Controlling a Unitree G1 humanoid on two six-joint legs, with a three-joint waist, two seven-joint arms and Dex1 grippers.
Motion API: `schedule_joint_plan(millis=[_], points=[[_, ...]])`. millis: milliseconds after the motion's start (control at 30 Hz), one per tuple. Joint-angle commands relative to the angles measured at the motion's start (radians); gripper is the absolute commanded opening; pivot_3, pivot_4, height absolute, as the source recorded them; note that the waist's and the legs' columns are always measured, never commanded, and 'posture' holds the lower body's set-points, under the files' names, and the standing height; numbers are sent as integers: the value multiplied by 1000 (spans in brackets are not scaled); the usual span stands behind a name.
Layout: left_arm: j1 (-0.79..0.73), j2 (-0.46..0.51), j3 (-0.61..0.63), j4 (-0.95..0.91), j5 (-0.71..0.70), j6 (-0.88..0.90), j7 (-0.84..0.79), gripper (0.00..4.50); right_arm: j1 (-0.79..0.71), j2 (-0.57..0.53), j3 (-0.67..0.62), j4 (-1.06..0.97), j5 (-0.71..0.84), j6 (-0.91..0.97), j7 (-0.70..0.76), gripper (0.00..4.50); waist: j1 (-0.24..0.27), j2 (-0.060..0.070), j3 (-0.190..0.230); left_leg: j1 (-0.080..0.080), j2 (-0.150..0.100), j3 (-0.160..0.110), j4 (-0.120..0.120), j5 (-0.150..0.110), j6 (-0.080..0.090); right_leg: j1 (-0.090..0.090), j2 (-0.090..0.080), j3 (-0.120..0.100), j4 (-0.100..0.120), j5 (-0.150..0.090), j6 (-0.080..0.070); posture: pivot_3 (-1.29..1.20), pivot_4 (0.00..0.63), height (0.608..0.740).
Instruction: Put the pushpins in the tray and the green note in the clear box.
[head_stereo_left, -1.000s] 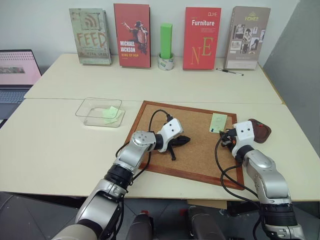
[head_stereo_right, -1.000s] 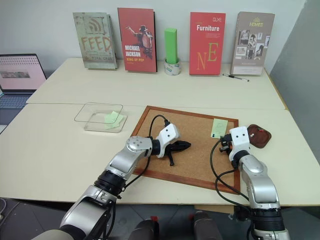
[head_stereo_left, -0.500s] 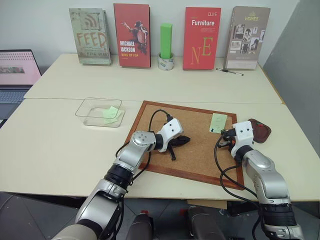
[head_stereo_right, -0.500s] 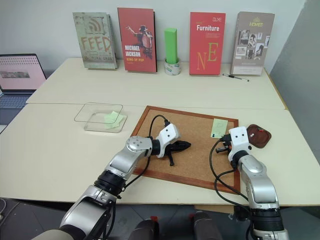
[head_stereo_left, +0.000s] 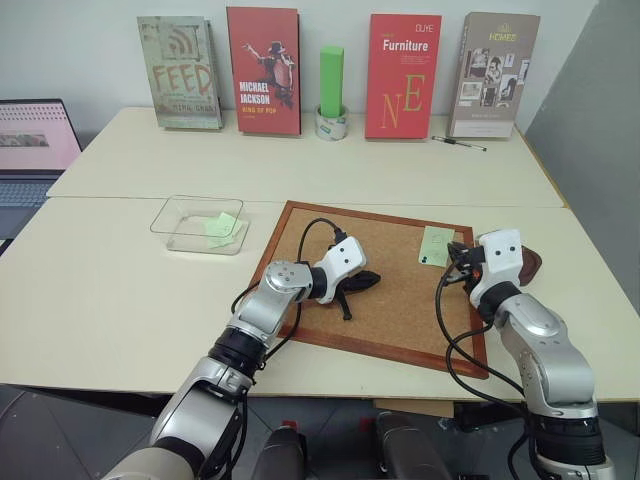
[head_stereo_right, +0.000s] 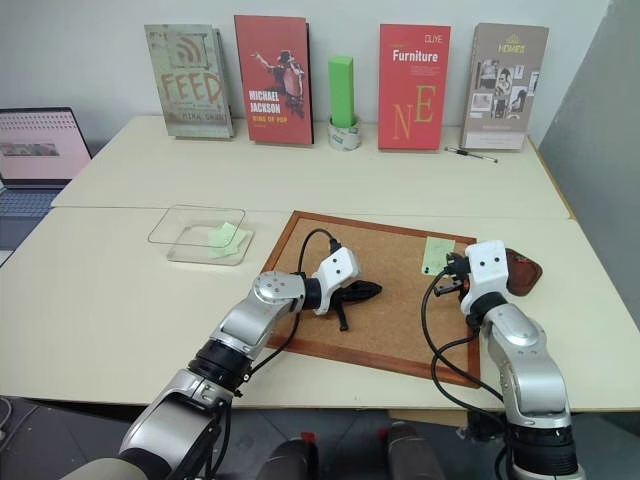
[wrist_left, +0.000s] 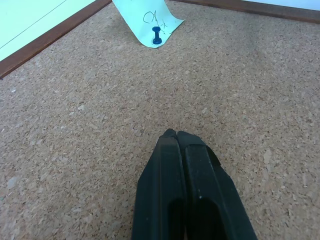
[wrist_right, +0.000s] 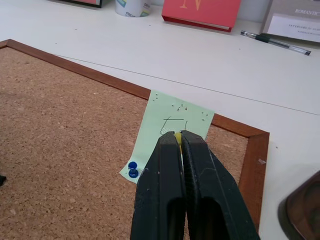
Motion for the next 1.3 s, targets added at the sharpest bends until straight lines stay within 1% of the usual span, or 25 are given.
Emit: schedule_joint_plan(millis=[33,167,300,367,533,600,633,667,733,800,933,1133,1300], points=[[8,13,-14,29,38,9,15,0,0,-88,-53,-21,-56,-19,-14,22,0,0,0,0,0,0,0,0,0,0,0,0,0,0,0,0,150,740],[11,14,-15,31,39,3,19,0,36,-221,-29,53,-178,-65,-26,22,1,0,0,-1,-1,0,0,0,0,0,-1,0,-2,0,0,0,150,740],[11,13,-17,31,40,-1,22,0,51,-314,6,143,-283,-113,-38,22,1,0,0,0,0,0,-1,0,0,0,-1,0,-2,0,0,0,150,740],[10,11,-20,34,41,-5,23,0,44,-332,21,198,-313,-137,-41,22,1,0,0,0,0,1,0,0,0,0,-1,0,-2,0,0,0,150,740],[8,11,-21,37,41,-9,25,0,11,-339,48,299,-337,-184,-33,22,0,-1,0,0,0,1,0,0,0,1,-1,1,-3,0,1,0,150,740],[8,12,-20,37,41,-8,26,0,0,-339,53,333,-340,-188,-29,463,0,-1,0,0,-1,1,0,0,0,1,-1,1,-3,0,1,0,150,740],[8,13,-20,37,41,-8,26,0,-4,-337,53,343,-337,-192,-25,568,1,-1,0,0,-1,1,0,0,0,1,-1,1,-3,0,1,0,150,740],[9,14,-19,37,41,-8,27,0,-7,-335,53,350,-334,-198,-24,872,1,-1,0,0,-1,1,0,0,0,1,-1,1,-3,0,1,0,150,740],[10,16,-17,35,41,-7,28,0,-13,-328,48,360,-326,-200,-23,1185,0,-1,0,0,-1,1,0,0,0,1,-1,1,-3,0,1,0,150,740],[12,17,-17,32,41,-6,29,0,-19,-326,44,363,-322,-200,-22,1684,0,-1,0,0,-1,1,0,0,0,2,-1,1,-3,0,1,0,150,740],[13,17,-16,32,41,-4,30,0,-20,-325,20,340,-301,-191,-15,2464,0,-1,0,0,-1,1,0,0,0,2,-1,1,-3,0,1,0,150,740],[13,13,-18,33,40,-5,30,0,-14,-325,-35,280,-266,-152,2,2464,1,-1,0,0,-1,1,0,0,0,2,-1,1,-3,0,1,0,150,740],[11,10,-20,36,40,-7,29,0,-3,-332,-57,263,-263,-122,11,2464,1,-1,0,0,-1,1,0,0,0,2,-1,1,-4,0,1,0,150,740]])
